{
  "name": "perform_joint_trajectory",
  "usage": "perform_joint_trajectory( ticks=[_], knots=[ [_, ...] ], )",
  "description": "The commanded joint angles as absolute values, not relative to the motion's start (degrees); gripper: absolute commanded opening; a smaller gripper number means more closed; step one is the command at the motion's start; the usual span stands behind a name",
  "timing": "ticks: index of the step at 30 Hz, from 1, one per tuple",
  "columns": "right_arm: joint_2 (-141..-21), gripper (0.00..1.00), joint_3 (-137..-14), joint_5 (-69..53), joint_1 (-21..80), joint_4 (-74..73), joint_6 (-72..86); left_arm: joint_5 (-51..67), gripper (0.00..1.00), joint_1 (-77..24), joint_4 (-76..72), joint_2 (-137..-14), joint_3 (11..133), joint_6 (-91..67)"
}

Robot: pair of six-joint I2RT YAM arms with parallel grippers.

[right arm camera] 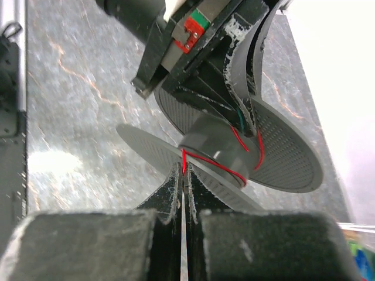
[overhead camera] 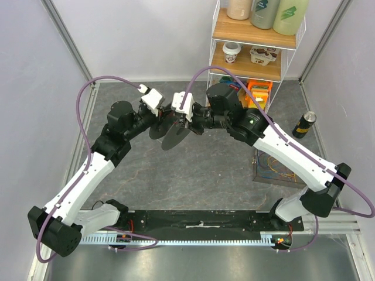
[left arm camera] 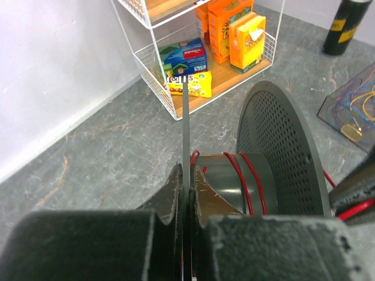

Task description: Wrap the cables

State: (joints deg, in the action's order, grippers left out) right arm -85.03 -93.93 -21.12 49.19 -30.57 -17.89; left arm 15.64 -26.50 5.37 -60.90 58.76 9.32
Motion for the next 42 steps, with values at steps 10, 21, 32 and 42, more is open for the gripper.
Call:
perform_joint_trajectory(
  ticks=[10,21,32,42],
  knots=[
    [-75.94,0.00,-94.57,-13.62,48.87,-31.72,-31.74,23.12,0.02,-26.90,6.67,-57.74,55.90,31.29],
    [-76.11,0.00,-95.81,-15.39,48.78,-32.96,-15.55,25.74,0.02,-27.51,4.22,-55.90,52.65,38.75],
    [-74.62,0.00,-93.09,-15.03,48.52,-34.54,-26.18,31.91,0.02,-27.86,5.81,-53.00,49.22,53.62],
    [-67.68,0.00,-79.38,-11.34,47.99,-29.98,-35.42,39.80,0.02,-27.77,6.94,-50.10,50.89,38.95]
  ],
)
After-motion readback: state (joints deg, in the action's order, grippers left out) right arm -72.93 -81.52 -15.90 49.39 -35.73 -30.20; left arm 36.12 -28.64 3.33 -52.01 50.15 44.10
